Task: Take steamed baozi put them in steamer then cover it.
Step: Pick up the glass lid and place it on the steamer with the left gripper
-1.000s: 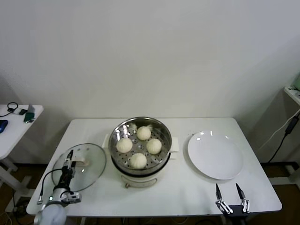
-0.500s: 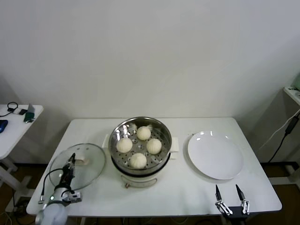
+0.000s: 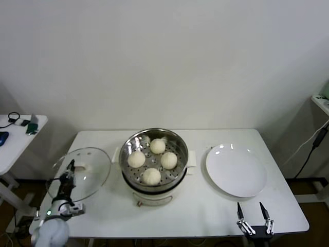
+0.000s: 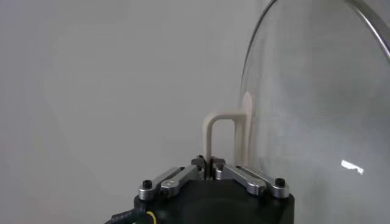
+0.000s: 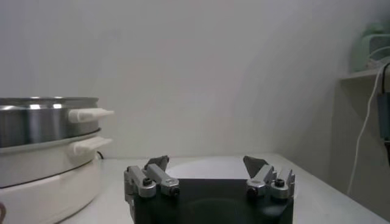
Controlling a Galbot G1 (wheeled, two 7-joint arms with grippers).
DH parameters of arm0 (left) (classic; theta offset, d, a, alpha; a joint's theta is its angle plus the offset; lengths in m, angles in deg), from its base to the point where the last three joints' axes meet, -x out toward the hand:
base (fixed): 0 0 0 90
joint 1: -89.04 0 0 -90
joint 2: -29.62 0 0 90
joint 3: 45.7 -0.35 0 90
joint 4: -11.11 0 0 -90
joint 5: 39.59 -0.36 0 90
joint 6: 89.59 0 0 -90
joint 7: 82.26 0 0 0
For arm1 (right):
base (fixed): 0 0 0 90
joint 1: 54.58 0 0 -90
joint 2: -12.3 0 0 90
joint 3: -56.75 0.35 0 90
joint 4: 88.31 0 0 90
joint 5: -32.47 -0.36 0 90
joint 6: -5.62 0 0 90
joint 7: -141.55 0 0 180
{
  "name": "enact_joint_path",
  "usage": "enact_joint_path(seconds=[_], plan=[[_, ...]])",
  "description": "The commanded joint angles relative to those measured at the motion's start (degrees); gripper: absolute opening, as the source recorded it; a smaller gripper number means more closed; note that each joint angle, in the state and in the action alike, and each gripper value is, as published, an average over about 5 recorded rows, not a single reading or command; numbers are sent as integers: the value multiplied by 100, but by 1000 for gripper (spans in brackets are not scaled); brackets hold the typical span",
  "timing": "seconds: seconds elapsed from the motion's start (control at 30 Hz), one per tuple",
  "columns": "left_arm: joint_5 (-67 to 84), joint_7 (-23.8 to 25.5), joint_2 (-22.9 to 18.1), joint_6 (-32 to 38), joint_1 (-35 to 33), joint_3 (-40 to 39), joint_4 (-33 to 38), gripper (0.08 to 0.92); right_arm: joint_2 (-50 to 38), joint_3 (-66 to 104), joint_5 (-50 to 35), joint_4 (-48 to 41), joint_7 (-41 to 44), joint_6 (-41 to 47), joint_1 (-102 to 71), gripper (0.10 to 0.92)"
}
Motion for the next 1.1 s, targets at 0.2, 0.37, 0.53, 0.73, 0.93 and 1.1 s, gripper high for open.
enact_joint_path(seconds=[0.2, 0.37, 0.53, 0.73, 0.93, 1.1], plan=[[1594, 1467, 1213, -1981, -176, 97, 2611, 138, -2, -30, 191, -74, -50, 39, 17, 823], [1555, 1785, 1364, -2644, 58, -355, 3170, 138, 39, -38, 338, -50, -46, 63, 122, 823], [1038, 2199, 1122, -3248, 288, -1130, 3681, 138, 91, -68, 455, -62, -45, 81, 256, 823], [-113, 2570, 575, -3445, 641, -1875, 3710, 138, 75, -169, 490, -207, -43, 49, 390, 823], [-1125, 3012, 222, -3567, 940, -2707, 3639, 138, 14, -232, 466, -404, -51, 4, 545, 823], [-1814, 3322, -175, -3690, 1255, -3249, 3426, 138, -35, -248, 434, -523, -54, -19, 657, 823]])
